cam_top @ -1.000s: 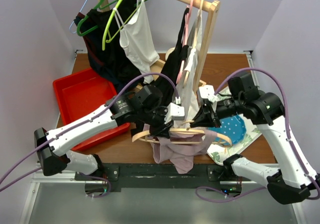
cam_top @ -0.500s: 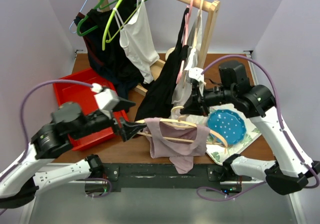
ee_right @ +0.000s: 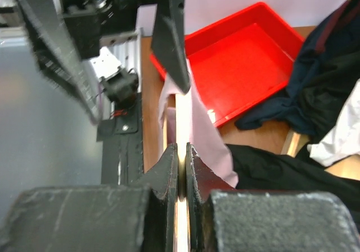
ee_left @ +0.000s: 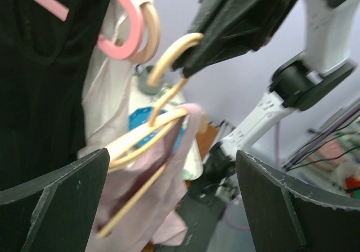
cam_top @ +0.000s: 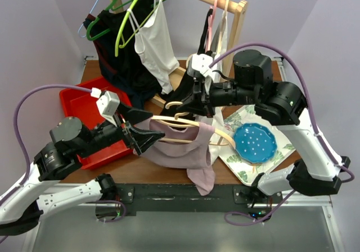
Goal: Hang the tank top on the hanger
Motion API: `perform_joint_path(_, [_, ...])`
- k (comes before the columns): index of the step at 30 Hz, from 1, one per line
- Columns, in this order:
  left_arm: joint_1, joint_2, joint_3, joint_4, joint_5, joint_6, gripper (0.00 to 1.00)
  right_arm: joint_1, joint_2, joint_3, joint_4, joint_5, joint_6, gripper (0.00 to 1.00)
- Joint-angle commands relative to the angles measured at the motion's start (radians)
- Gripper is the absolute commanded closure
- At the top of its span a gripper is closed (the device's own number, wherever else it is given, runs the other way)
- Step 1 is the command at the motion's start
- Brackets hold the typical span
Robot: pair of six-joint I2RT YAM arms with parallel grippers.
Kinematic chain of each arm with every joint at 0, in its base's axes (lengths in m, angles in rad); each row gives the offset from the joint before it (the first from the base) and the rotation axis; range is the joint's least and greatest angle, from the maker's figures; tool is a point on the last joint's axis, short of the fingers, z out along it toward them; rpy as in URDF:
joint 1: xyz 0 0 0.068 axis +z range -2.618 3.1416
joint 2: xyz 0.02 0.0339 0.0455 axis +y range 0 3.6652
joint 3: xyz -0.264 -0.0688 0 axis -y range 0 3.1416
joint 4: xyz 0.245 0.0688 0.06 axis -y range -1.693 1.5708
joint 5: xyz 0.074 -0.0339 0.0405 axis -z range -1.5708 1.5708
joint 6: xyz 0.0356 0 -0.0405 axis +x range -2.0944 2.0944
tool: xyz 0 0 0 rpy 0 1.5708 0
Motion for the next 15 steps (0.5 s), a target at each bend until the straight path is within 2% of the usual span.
perform_joint_path(1, [0.003,0.004,-0.036,0.191,0.045,-0.175,0.0,0.034,0.054,0.13,0.137,0.193,0.092,1.0])
perform_joint_path(6, [0.003,0.011,-0.117,0.337,0.053,-0.344,0.01,0.088,0.124,0.22,0.194,0.334,0.144,1.0])
perform_joint_path(11, [0.001,-0.018,-0.214,0.426,-0.077,-0.464,0.04,0.113,0.191,0.28,0.235,0.485,0.19,1.0])
perform_joint_path(15, [-0.003,-0.036,-0.306,0.515,-0.186,-0.576,0.04,0.119,0.228,0.271,0.258,0.532,0.219,1.0])
